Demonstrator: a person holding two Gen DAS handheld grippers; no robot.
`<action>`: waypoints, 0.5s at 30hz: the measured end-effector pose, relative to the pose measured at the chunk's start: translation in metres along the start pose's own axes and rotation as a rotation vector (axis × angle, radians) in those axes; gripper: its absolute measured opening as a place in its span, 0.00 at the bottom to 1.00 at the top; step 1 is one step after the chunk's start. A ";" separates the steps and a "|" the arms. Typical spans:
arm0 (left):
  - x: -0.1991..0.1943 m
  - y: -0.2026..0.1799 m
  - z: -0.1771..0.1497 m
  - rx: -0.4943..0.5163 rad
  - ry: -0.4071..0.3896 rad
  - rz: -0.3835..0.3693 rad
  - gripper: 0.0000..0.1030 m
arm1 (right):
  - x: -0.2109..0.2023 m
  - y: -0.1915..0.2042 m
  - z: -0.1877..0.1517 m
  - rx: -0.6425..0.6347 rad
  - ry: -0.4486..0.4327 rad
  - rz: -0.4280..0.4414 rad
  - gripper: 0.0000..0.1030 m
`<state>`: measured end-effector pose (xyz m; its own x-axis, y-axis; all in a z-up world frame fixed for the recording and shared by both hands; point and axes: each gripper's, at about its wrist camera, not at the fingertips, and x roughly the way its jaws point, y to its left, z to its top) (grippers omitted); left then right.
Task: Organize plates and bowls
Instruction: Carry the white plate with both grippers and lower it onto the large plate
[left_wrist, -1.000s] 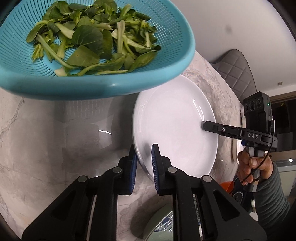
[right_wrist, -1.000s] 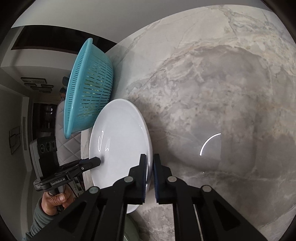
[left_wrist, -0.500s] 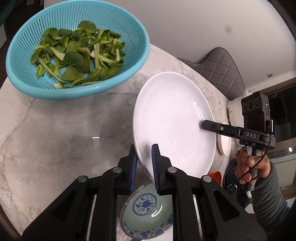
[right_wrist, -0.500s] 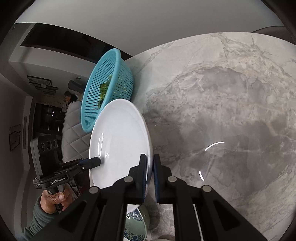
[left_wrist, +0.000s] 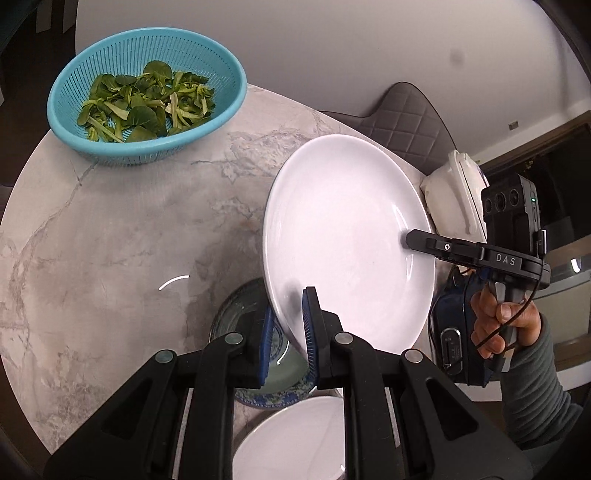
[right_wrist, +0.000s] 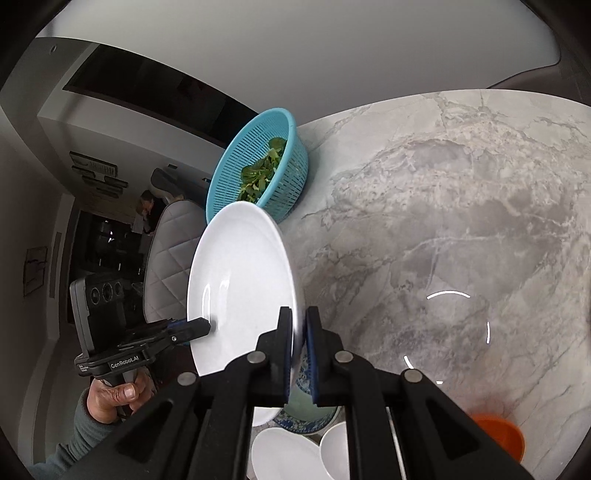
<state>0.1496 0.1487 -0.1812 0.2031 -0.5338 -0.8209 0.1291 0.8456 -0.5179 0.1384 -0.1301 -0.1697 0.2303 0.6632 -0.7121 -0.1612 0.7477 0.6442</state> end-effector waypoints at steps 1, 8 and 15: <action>-0.003 -0.002 -0.007 0.004 -0.001 -0.003 0.13 | -0.003 0.000 -0.007 0.002 -0.003 0.002 0.09; -0.020 -0.009 -0.064 0.022 0.008 -0.014 0.13 | -0.020 0.014 -0.066 0.023 -0.029 0.019 0.10; -0.034 -0.021 -0.134 0.065 0.023 -0.005 0.13 | -0.030 0.025 -0.129 0.034 -0.044 0.018 0.11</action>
<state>0.0101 0.1491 -0.1749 0.1795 -0.5376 -0.8239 0.1927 0.8405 -0.5064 0.0039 -0.1273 -0.1679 0.2698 0.6738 -0.6879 -0.1334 0.7336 0.6663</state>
